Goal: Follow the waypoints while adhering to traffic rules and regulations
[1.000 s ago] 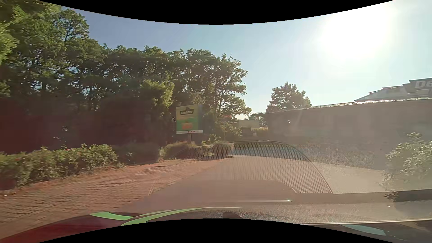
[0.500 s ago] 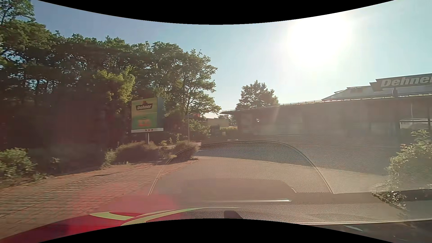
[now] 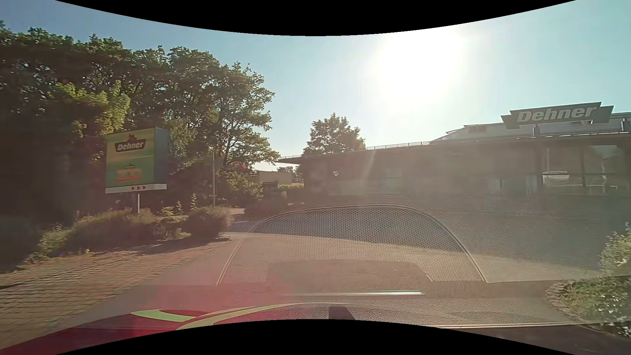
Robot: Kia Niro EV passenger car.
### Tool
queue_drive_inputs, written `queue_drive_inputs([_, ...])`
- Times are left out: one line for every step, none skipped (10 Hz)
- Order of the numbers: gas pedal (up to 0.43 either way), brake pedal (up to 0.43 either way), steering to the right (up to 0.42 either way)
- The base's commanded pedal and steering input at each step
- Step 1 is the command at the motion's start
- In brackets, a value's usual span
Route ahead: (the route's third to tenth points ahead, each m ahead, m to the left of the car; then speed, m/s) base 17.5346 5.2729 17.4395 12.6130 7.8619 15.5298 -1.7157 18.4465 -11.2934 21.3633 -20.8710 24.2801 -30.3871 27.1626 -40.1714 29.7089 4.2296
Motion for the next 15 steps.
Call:
queue_drive_inputs([0.000,0.152,0.241])
queue_drive_inputs([0.000,0.165,0.216])
queue_drive_inputs([0.000,0.171,0.193])
queue_drive_inputs([0.000,0.177,0.170])
queue_drive_inputs([0.000,0.201,0.151])
queue_drive_inputs([0.000,0.220,0.139])
queue_drive_inputs([0.000,0.232,0.128])
queue_drive_inputs([0.000,0.244,0.118])
queue_drive_inputs([0.000,0.256,0.112])
queue_drive_inputs([0.000,0.256,0.110])
queue_drive_inputs([0.000,0.262,0.107])
queue_drive_inputs([0.000,0.262,0.094])
queue_drive_inputs([0.000,0.268,0.068])
queue_drive_inputs([0.000,0.268,0.049])
queue_drive_inputs([0.000,0.268,0.034])
